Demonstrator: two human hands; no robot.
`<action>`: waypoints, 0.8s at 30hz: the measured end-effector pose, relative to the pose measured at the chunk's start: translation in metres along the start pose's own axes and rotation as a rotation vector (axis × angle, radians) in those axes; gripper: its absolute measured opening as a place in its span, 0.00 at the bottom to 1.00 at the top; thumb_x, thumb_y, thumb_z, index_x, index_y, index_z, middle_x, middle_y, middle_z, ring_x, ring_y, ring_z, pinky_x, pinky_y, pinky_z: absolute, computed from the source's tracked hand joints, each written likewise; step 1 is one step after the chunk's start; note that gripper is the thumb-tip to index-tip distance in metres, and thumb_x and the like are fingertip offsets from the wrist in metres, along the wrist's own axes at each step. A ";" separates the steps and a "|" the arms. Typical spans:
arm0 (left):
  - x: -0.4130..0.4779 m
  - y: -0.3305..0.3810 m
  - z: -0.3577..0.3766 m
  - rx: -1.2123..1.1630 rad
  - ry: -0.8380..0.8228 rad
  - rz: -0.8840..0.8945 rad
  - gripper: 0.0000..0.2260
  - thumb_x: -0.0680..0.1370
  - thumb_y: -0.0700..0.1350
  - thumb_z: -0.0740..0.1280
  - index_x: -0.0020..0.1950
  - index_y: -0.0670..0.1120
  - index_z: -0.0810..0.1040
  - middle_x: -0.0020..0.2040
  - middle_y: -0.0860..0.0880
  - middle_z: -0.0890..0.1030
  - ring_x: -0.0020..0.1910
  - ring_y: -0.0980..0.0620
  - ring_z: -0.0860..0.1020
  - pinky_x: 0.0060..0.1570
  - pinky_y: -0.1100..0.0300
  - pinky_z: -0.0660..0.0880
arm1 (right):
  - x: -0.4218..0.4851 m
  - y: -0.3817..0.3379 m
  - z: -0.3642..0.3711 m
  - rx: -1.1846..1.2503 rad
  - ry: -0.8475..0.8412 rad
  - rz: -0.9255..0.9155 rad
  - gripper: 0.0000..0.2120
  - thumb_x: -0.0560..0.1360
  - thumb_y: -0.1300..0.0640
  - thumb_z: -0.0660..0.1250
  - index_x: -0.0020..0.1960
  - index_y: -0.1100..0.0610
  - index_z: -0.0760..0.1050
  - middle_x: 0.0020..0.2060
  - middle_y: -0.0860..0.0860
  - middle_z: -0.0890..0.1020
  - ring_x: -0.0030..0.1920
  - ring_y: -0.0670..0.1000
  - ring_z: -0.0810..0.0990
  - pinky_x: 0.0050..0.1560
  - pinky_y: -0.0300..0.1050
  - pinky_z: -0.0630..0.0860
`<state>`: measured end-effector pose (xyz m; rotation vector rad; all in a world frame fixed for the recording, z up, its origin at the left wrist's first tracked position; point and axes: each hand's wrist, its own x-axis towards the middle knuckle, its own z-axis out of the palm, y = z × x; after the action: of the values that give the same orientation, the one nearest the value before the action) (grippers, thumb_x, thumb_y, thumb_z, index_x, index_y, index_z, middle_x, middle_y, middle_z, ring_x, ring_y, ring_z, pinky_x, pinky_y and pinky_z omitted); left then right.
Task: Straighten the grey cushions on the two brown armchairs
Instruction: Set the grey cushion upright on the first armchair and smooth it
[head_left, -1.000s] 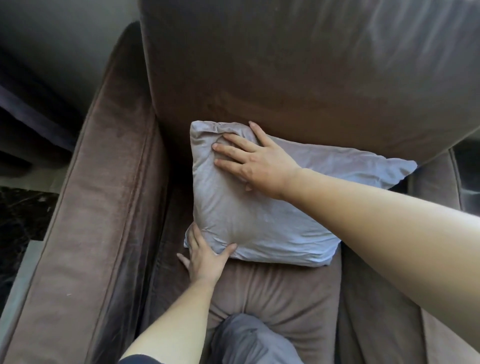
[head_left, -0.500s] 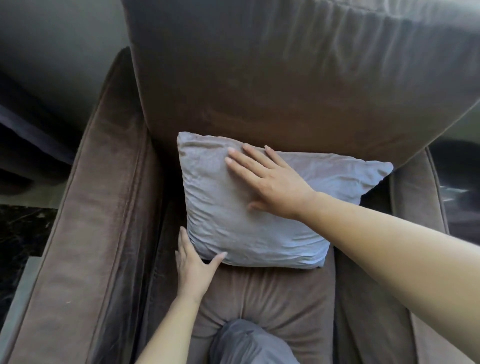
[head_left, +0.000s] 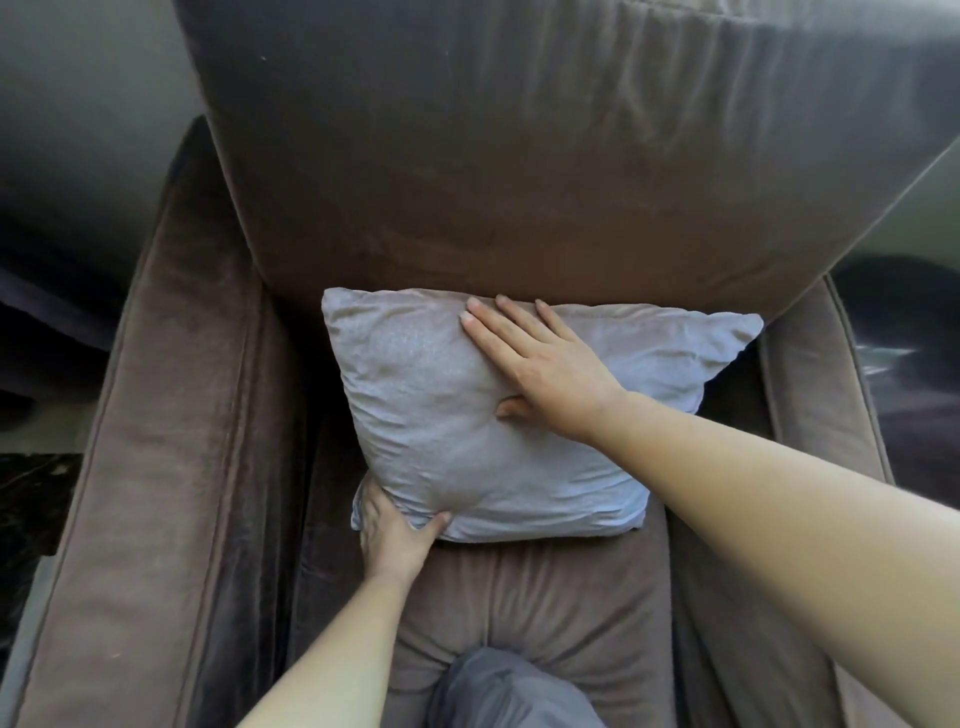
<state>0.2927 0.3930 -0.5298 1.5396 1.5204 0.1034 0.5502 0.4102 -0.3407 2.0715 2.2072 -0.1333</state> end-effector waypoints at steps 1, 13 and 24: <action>-0.001 0.000 -0.005 -0.011 -0.028 0.012 0.55 0.60 0.53 0.83 0.78 0.41 0.54 0.76 0.40 0.62 0.76 0.41 0.61 0.73 0.47 0.63 | -0.004 0.002 -0.001 0.009 0.006 0.008 0.55 0.65 0.42 0.77 0.80 0.55 0.48 0.80 0.51 0.54 0.79 0.57 0.54 0.76 0.61 0.53; 0.004 0.105 -0.102 -0.187 0.067 0.253 0.51 0.69 0.48 0.79 0.80 0.56 0.47 0.80 0.53 0.58 0.77 0.52 0.62 0.74 0.49 0.62 | -0.089 0.077 -0.012 -0.013 0.031 0.281 0.50 0.64 0.42 0.77 0.78 0.57 0.57 0.73 0.54 0.69 0.76 0.58 0.63 0.74 0.68 0.57; 0.059 0.179 -0.151 -0.386 0.173 0.206 0.30 0.74 0.48 0.75 0.73 0.44 0.69 0.68 0.44 0.76 0.66 0.47 0.75 0.67 0.49 0.72 | -0.147 0.144 -0.008 0.488 0.265 0.822 0.36 0.71 0.48 0.75 0.73 0.59 0.65 0.68 0.58 0.73 0.69 0.60 0.70 0.69 0.57 0.69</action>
<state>0.3427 0.5596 -0.3618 1.3935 1.3701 0.6265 0.7027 0.2749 -0.3106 3.2412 1.3134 -0.3580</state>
